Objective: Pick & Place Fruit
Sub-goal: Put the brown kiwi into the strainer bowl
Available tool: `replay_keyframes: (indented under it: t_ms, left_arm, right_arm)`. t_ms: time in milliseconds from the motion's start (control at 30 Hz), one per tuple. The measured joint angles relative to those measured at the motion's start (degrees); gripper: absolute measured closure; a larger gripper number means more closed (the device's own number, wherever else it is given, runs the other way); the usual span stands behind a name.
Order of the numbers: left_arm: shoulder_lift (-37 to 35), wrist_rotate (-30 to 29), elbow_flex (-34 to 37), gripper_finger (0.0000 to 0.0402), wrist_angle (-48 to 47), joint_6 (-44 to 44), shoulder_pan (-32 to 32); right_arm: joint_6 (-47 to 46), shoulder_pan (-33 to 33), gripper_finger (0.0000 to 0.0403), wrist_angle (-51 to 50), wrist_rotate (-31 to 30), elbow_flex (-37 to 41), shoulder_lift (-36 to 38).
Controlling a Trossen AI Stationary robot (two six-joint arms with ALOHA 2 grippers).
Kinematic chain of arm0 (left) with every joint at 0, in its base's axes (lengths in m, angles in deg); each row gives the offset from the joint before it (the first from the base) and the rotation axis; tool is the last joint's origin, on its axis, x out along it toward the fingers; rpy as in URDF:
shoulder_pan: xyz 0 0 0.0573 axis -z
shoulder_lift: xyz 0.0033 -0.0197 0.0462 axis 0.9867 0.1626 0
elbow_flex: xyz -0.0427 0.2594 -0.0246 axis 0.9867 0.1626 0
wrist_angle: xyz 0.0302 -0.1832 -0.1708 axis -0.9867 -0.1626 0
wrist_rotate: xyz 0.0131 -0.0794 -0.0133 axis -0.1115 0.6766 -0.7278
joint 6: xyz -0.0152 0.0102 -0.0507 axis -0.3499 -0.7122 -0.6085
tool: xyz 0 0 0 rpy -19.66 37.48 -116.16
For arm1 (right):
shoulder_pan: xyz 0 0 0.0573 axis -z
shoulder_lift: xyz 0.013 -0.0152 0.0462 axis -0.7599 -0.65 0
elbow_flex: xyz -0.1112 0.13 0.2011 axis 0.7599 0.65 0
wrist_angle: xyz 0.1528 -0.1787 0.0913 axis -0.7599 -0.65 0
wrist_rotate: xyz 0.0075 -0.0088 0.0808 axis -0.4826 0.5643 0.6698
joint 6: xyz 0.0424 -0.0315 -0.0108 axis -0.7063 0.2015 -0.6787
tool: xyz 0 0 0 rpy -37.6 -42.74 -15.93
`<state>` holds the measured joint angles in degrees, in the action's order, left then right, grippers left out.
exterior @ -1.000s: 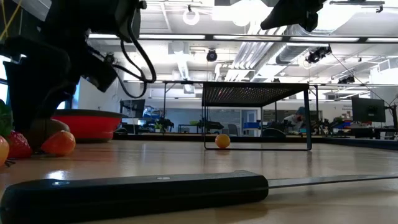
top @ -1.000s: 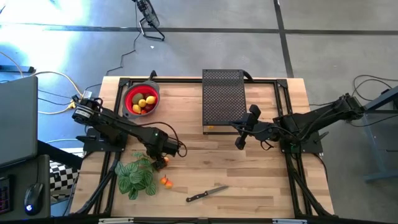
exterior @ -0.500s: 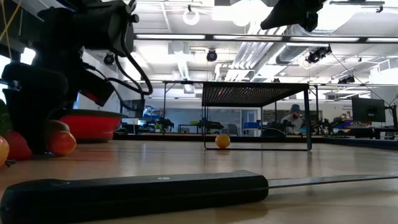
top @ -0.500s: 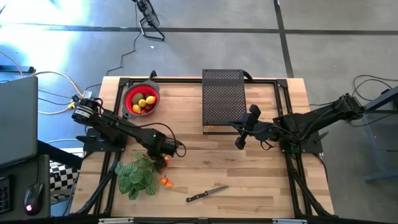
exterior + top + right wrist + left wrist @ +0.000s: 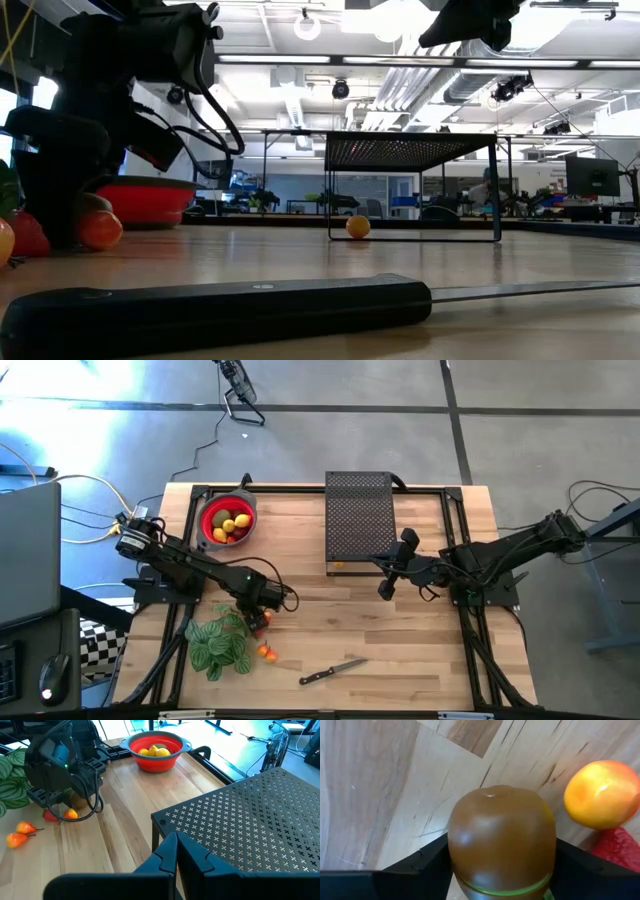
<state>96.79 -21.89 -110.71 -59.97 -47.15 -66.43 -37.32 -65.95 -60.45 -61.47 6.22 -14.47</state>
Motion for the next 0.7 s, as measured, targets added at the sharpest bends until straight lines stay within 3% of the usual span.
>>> replay_keyframes:
  t_ms: [700]
  left_arm:
    - [0.0,-2.05,-0.02,0.0162,0.48,-0.9,0.04]
  right_arm:
    - [0.16,-0.02,0.04,0.0,0.08,0.0,0.0]
